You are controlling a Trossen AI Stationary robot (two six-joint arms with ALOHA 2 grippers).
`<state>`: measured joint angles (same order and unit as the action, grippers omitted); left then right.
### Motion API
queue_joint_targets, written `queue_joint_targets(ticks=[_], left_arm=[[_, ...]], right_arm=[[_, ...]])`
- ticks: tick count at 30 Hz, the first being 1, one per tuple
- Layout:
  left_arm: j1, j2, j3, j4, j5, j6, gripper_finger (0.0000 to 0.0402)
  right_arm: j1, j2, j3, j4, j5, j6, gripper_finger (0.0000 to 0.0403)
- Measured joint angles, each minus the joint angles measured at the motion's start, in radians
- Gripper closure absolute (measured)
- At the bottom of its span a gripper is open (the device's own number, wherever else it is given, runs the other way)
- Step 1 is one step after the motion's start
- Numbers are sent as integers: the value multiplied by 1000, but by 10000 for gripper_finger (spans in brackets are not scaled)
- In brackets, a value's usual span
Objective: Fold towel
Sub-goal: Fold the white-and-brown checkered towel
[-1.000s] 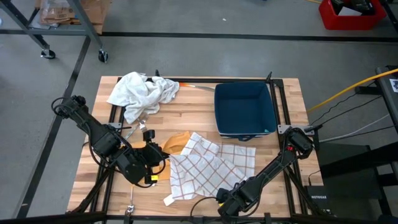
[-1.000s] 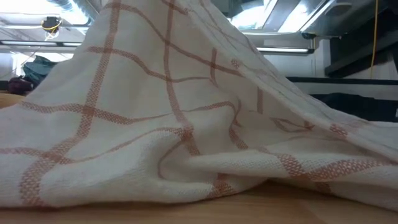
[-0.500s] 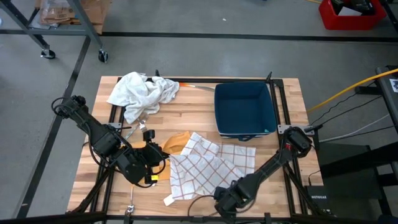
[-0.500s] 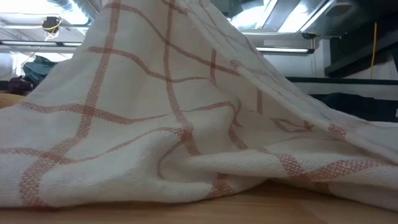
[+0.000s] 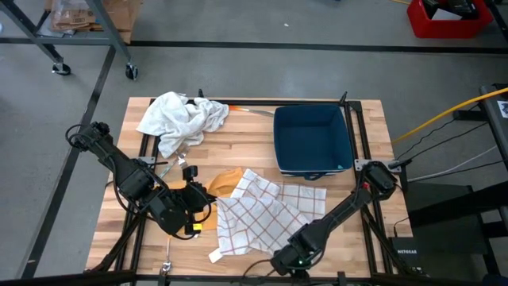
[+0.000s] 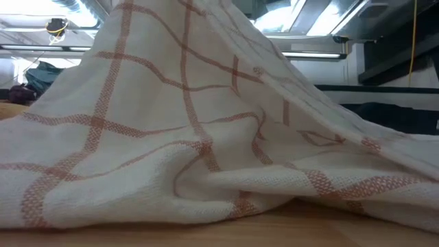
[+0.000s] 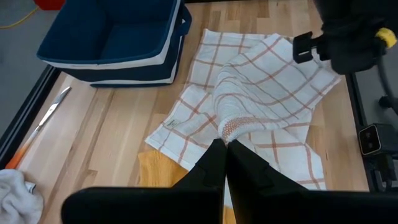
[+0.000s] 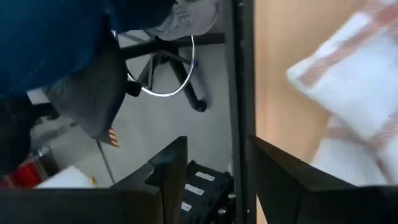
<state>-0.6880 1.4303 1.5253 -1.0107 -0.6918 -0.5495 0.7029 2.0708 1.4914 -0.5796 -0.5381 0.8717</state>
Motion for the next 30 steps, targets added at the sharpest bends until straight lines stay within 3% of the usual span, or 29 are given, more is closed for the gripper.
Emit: queue_joint_targets(ticks=[10,17,30], left_arm=[[2,0,0,0,0,0,401],[2,0,0,0,0,0,401],[2,0,0,1,0,0,401]], right_arm=[[10,-2,65,-16,236,-167,237],[11,-3,151,-262,453,-328,237],[39,3,151,-274,467,-473,237]])
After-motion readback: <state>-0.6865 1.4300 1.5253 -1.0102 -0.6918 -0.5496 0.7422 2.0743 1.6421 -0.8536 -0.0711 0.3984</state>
